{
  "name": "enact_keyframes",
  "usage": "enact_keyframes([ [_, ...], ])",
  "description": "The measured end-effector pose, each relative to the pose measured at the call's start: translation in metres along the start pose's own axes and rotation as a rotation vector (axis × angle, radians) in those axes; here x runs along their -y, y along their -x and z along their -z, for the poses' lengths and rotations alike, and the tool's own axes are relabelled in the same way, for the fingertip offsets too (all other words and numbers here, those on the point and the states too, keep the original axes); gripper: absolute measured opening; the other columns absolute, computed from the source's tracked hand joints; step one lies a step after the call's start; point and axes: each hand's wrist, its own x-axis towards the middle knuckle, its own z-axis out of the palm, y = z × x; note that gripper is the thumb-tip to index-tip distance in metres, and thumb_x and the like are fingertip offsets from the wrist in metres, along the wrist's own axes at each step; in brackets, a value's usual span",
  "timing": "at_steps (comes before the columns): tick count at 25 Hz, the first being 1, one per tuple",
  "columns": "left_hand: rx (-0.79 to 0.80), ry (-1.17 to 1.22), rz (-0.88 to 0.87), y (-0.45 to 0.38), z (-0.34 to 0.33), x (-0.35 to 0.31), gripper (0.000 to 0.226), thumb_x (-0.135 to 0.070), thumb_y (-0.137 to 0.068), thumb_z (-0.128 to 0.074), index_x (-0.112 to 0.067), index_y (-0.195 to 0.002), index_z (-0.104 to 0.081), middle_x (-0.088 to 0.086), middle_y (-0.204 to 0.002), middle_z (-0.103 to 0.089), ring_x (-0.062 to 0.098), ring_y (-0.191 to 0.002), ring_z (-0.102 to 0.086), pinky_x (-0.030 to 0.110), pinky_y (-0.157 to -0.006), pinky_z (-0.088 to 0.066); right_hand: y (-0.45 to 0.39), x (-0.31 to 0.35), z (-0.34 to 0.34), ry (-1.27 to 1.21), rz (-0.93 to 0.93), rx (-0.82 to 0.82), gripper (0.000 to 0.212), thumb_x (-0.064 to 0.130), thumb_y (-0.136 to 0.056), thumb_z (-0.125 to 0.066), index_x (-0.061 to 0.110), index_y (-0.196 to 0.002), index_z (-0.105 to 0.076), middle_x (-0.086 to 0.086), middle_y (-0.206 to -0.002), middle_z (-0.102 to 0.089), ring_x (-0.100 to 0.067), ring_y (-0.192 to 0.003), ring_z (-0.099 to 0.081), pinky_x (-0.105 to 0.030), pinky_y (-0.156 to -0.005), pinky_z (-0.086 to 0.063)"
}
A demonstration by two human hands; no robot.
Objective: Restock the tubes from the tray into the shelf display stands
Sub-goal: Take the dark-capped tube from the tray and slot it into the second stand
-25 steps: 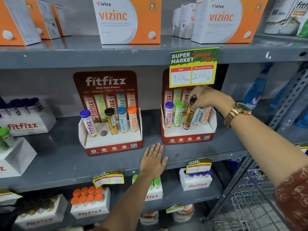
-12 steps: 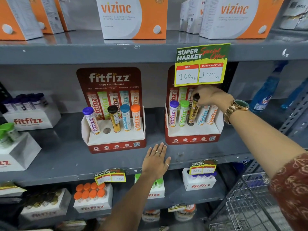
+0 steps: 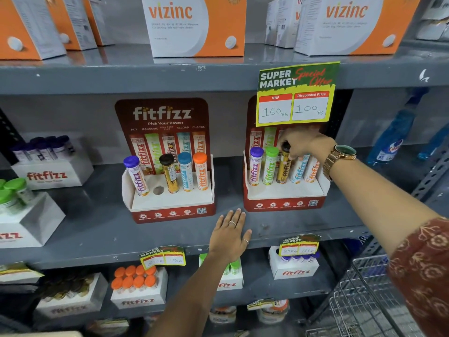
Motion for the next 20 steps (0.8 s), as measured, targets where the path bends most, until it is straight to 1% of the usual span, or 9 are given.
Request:
enact_keyframes([
  [3,0.007,0.002,0.002,-0.001,-0.001,0.000,0.061,-0.049,-0.100,-0.016,-0.018,-0.151,-0.003,0.000,-0.161,-0.004,0.019,-0.148,0.001,0.034,-0.119,0.004,-0.002,-0.003,-0.015,0.003,0.006,-0.014,0.058,-0.001,-0.078,-0.071,0.012,-0.130,-0.052,-0.013,-0.131,-0.054,-0.030,-0.107,-0.057,-0.027,-0.073,-0.042],
  [6,0.008,0.006,0.002,-0.001,-0.001,0.001,0.061,-0.049,-0.100,-0.016,-0.018,-0.151,-0.003,0.000,-0.161,-0.005,0.020,-0.148,0.001,0.035,-0.119,0.004,-0.003,-0.004,-0.016,0.002,0.008,-0.019,0.067,-0.001,-0.077,-0.072,0.017,-0.136,-0.045,-0.015,-0.138,-0.050,-0.031,-0.118,-0.052,-0.032,-0.083,-0.046],
  [9,0.011,0.003,0.005,0.000,0.000,0.000,0.061,-0.048,-0.100,-0.016,-0.018,-0.151,-0.003,0.001,-0.161,-0.005,0.020,-0.148,0.001,0.035,-0.120,0.003,0.003,-0.001,-0.011,0.079,0.029,-0.016,0.078,-0.007,-0.075,-0.070,0.023,-0.140,-0.040,-0.014,-0.143,-0.046,-0.033,-0.124,-0.048,-0.037,-0.093,-0.047],
  [10,0.018,0.003,0.006,0.000,0.002,0.000,0.061,-0.048,-0.100,-0.016,-0.017,-0.151,-0.003,0.001,-0.161,-0.004,0.020,-0.148,0.001,0.035,-0.120,0.003,0.008,0.002,-0.007,0.126,0.034,-0.041,0.076,-0.010,-0.077,-0.067,0.023,-0.140,-0.040,-0.015,-0.142,-0.046,-0.034,-0.124,-0.048,-0.039,-0.093,-0.048],
  [12,0.046,0.003,0.007,0.000,0.006,-0.001,0.061,-0.048,-0.101,-0.017,-0.016,-0.151,-0.002,0.001,-0.161,-0.003,0.020,-0.148,0.002,0.036,-0.120,0.004,0.017,0.012,0.001,0.208,0.045,-0.129,0.065,-0.012,-0.082,-0.056,0.021,-0.137,-0.044,-0.016,-0.137,-0.051,-0.037,-0.121,-0.051,-0.043,-0.092,-0.050],
  [14,0.031,0.008,0.014,0.004,0.012,-0.002,0.061,-0.047,-0.101,-0.019,-0.015,-0.151,-0.004,0.002,-0.161,-0.004,0.019,-0.148,0.001,0.039,-0.119,0.005,0.026,0.029,0.008,0.284,0.072,-0.268,0.053,-0.011,-0.084,-0.050,0.016,-0.130,-0.052,-0.018,-0.126,-0.059,-0.039,-0.113,-0.055,-0.045,-0.085,-0.052],
  [17,-0.156,0.067,0.074,0.023,0.021,0.007,0.056,-0.042,-0.101,-0.024,-0.012,-0.149,-0.018,0.004,-0.159,-0.018,0.018,-0.148,-0.011,0.036,-0.120,0.001,0.034,0.065,0.005,0.220,0.142,-0.486,0.036,-0.007,-0.082,-0.052,0.009,-0.113,-0.060,-0.020,-0.106,-0.066,-0.039,-0.096,-0.061,-0.042,-0.070,-0.051],
  [18,-0.215,0.083,0.090,0.033,0.024,0.014,0.054,-0.040,-0.101,-0.026,-0.013,-0.148,-0.025,0.004,-0.157,-0.025,0.018,-0.147,-0.016,0.033,-0.120,-0.001,0.035,0.078,0.001,0.161,0.166,-0.519,0.031,-0.004,-0.083,-0.052,0.010,-0.109,-0.060,-0.019,-0.104,-0.065,-0.038,-0.095,-0.060,-0.040,-0.068,-0.048],
  [20,-0.264,0.071,0.120,0.059,0.029,0.034,0.050,-0.037,-0.101,-0.028,-0.013,-0.144,-0.033,0.004,-0.153,-0.035,0.017,-0.144,-0.023,0.031,-0.120,-0.006,0.035,0.110,-0.008,0.070,0.239,-0.556,0.025,0.000,-0.083,-0.051,0.009,-0.105,-0.060,-0.017,-0.103,-0.063,-0.035,-0.099,-0.056,-0.039,-0.068,-0.048],
])
